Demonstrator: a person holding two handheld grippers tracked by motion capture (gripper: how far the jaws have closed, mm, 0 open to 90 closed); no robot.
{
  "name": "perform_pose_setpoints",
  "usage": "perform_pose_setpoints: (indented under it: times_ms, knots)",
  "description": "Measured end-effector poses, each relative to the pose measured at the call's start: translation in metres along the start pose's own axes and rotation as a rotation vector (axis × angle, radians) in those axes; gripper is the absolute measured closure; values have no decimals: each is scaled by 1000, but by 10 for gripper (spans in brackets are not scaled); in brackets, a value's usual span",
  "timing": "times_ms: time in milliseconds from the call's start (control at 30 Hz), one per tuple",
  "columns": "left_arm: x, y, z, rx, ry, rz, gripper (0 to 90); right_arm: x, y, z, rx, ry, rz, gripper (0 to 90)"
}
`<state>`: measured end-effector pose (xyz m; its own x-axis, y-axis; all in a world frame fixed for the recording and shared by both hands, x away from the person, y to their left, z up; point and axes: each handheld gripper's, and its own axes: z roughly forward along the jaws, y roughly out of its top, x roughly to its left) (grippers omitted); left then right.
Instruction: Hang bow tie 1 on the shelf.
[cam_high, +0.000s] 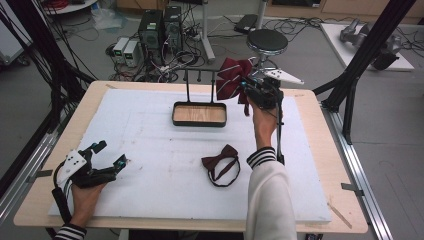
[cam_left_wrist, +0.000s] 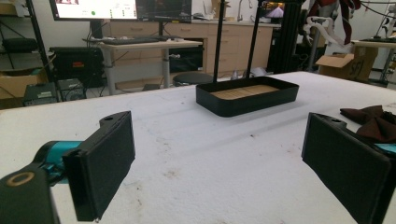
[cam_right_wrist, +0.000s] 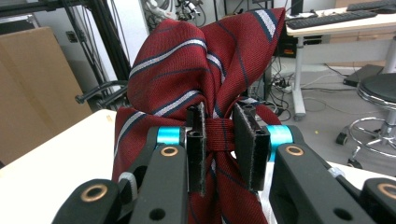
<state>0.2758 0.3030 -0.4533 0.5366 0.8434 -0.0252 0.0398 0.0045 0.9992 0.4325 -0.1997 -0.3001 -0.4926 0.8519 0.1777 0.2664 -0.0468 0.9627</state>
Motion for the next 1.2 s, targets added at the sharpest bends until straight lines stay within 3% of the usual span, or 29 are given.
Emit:
perform_pose_setpoints:
  times_ms: [700,1200]
  knots:
    - [1,0,0,0,-3,-10,100,19,5,38,-18,63,-9,755]
    - [1,0,0,-1,-2,-13,100,23,-4,56,58,126,15,754]
